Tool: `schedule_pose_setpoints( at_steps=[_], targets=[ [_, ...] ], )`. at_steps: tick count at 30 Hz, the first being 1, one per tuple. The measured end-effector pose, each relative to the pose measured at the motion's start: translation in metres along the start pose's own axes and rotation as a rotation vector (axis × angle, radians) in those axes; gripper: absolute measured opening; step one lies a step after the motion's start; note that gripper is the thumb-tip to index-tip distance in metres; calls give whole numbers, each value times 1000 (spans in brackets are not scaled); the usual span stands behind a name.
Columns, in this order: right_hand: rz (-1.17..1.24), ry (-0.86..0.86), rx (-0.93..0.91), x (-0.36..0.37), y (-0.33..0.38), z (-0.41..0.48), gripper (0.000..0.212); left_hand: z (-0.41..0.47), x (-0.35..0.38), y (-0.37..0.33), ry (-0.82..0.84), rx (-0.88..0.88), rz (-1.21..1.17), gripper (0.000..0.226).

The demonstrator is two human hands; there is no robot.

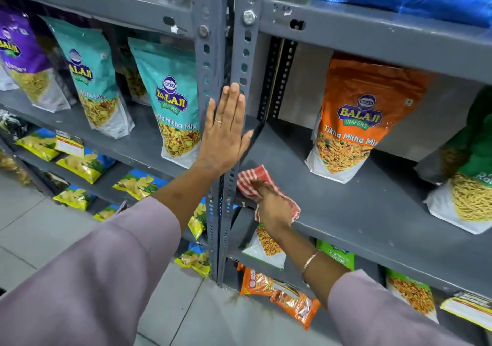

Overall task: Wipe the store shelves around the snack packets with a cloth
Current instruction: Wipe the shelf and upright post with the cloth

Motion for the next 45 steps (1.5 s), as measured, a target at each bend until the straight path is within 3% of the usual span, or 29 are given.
schedule_pose_setpoints(
  at_steps=[1,3,4,5,8,11,14,17,20,23,24,27,28,31,33,34,38,39,43,45],
  targets=[
    [195,51,41,-5,1,1,37,-1,1,0,-2,2,1,89],
    [837,221,163,-26,4,16,26,-1,1,0,-7,8,-17,87],
    [1074,213,259,-39,1,28,29,0,1,0,-8,11,-31,84],
    [1094,156,320,-51,-5,42,32,0,0,0,-9,14,-45,82],
    [687,-62,383,-61,-24,59,36,-1,1,0,-17,15,-42,91],
    [150,1,279,-24,-19,50,51,-1,0,0,-10,15,-36,94],
    [-109,14,76,7,6,42,60,2,-1,1,10,10,-32,95],
    [-66,-5,-97,15,-2,68,50,-1,3,0,-10,23,-51,88],
    [-82,-27,103,7,-40,113,50,-3,6,2,-36,40,-55,78],
    [-81,-35,324,-1,-46,142,70,-2,5,2,-35,50,-54,92],
    [-93,-22,252,-5,-36,148,71,-2,5,2,-39,51,-51,95],
    [-63,46,-196,-12,-19,168,58,-2,8,3,-37,52,-54,97],
    [-48,89,-165,-16,-24,177,57,-2,8,3,-31,54,-59,97],
    [-44,47,228,-23,-56,211,56,-3,9,3,-37,68,-64,93],
    [136,4,385,-21,-64,228,38,-4,10,3,-51,72,-70,82],
    [285,9,371,-17,-65,237,30,-4,10,3,-61,73,-76,74],
    [686,144,174,-11,-41,245,45,-4,12,3,-87,70,-90,64],
    [660,145,142,-16,-32,234,46,-4,12,3,-90,71,-87,64],
    [150,146,-25,-20,-17,181,49,-4,10,2,-102,62,-82,65],
    [121,163,-183,-17,-13,154,48,-4,9,2,-93,53,-70,66]
  ],
)
Point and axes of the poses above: each hand's wrist, its own z-axis towards the middle knuckle, its own x-axis out of the palm, y = z × x, the point moved 3 cm from there along z, towards the middle knuckle, and after that the axes turned 1 degree about -z, right-handed, at the moved point
